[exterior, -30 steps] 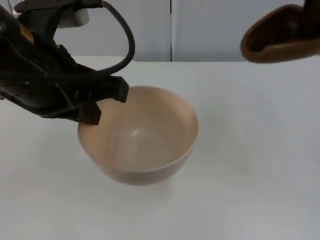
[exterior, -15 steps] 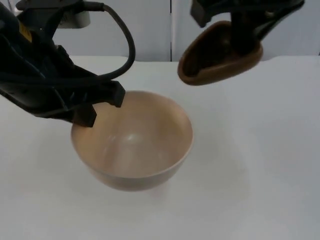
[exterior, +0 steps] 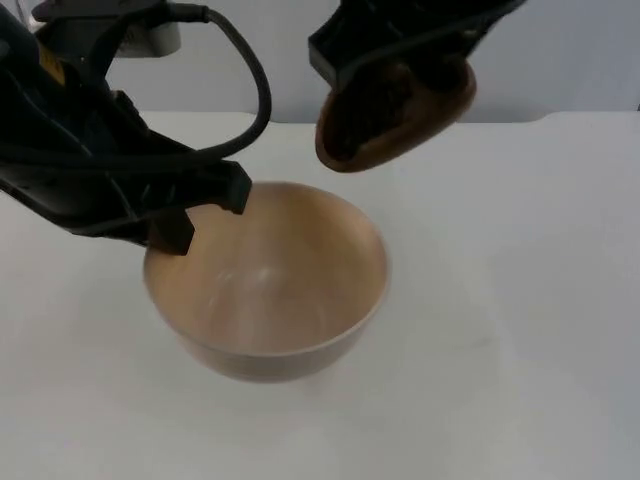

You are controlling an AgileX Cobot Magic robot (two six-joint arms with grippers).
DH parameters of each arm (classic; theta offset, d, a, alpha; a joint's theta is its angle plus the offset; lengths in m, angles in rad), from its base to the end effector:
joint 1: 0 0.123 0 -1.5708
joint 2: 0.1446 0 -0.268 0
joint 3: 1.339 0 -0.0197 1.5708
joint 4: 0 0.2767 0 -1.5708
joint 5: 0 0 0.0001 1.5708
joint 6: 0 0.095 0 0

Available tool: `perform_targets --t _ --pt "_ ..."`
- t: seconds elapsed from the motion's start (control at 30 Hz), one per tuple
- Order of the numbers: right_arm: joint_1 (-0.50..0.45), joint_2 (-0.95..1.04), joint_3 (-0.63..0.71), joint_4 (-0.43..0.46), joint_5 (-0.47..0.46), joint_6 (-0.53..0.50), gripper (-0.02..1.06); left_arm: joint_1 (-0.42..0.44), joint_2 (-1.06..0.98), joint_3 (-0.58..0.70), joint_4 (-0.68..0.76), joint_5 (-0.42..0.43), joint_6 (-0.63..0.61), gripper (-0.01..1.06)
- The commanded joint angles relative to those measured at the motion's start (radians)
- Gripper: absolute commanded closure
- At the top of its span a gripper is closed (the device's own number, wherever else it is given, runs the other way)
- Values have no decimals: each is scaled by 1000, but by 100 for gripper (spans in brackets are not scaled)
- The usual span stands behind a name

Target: Pick up the bowl with the left hand and pour the coffee beans from the cup into the bowl with the right hand.

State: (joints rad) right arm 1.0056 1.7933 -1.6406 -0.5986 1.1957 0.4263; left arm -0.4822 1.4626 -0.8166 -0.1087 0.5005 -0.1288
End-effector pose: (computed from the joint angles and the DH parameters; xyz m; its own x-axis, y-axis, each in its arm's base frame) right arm 0.2582 0.3140 0.2995 -0.6003 -0.6597 -0.4520 -0.5153 0.7514 -0.4123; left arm 0.2647 -0.1441 0.1782 -0.8602 0.1996 -0.4693 0.3020 0.9408 -0.1535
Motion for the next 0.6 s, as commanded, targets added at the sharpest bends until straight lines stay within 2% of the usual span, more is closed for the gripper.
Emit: perform_targets --t 0.0,0.43,0.57 --pt "38 -3 -7 -106 5 26 104 -2 -9 -5 -23 -16 -4 105" --pt "126 -2 -7 -308 11 29 104 -2 -9 -5 -34 -27 -4 105" --pt "141 -1 -7 -336 11 9 104 -2 -9 -5 -38 -27 -4 105"
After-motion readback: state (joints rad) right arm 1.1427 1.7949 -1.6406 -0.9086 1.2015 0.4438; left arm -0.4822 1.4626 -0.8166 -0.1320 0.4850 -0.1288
